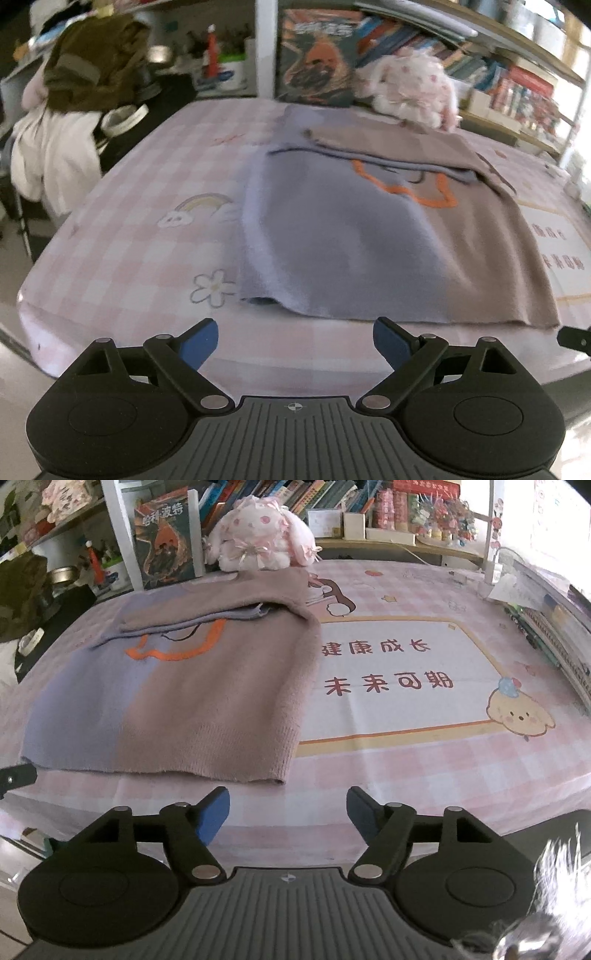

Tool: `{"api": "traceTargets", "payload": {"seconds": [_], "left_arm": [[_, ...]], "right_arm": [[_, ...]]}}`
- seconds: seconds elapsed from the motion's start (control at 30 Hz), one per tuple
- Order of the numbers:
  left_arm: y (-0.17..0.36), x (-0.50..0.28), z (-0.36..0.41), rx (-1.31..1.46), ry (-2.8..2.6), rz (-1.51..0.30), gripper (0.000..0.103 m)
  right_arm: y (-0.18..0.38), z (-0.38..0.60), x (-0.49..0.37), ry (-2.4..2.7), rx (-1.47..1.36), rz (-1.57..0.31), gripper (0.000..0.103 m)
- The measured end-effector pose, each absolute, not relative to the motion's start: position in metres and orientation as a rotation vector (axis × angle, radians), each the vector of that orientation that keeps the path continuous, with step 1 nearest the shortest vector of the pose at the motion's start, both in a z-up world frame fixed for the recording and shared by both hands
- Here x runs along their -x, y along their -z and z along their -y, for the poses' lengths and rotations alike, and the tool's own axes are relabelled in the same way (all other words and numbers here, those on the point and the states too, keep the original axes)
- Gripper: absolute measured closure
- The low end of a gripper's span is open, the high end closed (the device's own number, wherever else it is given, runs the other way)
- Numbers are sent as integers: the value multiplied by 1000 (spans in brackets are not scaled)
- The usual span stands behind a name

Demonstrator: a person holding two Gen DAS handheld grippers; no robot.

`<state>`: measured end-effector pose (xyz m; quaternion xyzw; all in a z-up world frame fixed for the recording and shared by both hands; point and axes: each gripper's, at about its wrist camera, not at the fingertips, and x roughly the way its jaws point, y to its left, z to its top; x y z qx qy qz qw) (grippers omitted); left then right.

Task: Fold clothes
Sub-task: 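Move both tools to the side edges of the sweater, then grasp the lavender side edge with the left tool while the right tool grasps the taupe side edge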

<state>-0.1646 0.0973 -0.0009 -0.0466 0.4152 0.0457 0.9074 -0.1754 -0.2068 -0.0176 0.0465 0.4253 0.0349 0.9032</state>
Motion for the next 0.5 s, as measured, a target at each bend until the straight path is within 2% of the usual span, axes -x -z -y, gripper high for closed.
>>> {"api": "traceTargets", "payload": {"seconds": [0.2, 0.33, 0.5], "left_arm": [[5, 152, -124, 222, -92, -858, 12], [7, 140, -140, 257, -110, -866, 39], [12, 121, -156, 284, -102, -883, 41]], "right_arm": [[17, 206, 162, -62, -153, -892, 36], [20, 207, 152, -50, -213, -919, 41], [25, 207, 139, -18, -268, -937, 49]]}}
